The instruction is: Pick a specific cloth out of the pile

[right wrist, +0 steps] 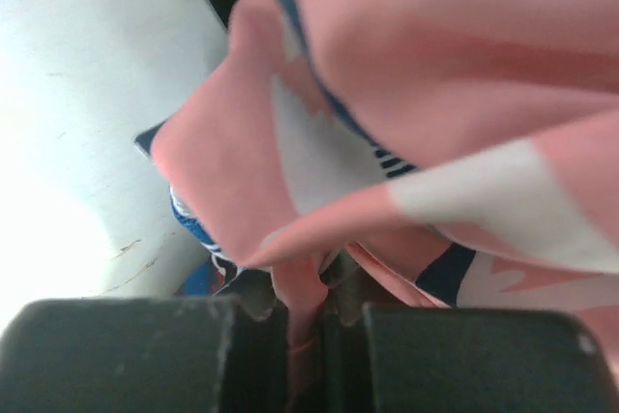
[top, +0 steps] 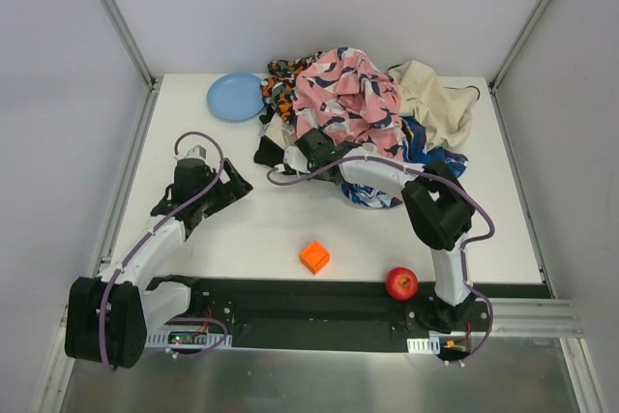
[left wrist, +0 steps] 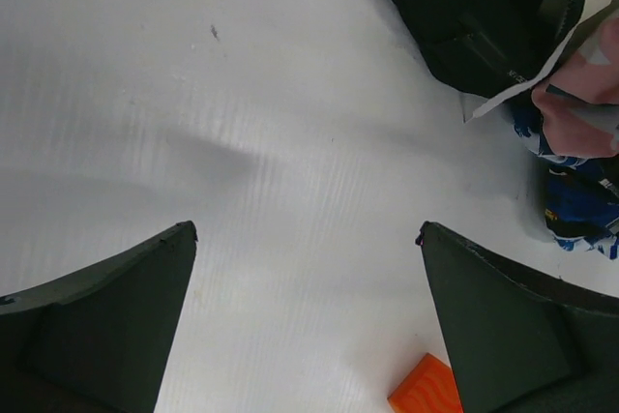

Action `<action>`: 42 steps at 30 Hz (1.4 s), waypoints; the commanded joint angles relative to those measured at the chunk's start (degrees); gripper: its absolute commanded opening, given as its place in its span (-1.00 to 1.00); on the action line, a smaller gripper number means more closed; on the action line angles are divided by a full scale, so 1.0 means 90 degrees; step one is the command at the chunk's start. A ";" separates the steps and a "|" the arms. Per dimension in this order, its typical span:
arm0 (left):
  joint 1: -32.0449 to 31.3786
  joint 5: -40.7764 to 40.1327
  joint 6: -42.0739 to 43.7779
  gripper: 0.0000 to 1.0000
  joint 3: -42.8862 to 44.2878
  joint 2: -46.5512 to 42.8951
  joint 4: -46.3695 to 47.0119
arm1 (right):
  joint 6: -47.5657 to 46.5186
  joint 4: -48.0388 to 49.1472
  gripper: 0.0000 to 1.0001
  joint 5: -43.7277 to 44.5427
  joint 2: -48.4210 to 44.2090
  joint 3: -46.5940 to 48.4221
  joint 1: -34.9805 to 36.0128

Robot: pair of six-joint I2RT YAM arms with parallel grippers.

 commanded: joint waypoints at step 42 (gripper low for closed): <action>0.0025 -0.0674 -0.0092 -1.00 0.2481 0.1677 0.1187 | 0.3928 -0.0084 -0.99 0.0221 0.0462 0.1994 -0.2595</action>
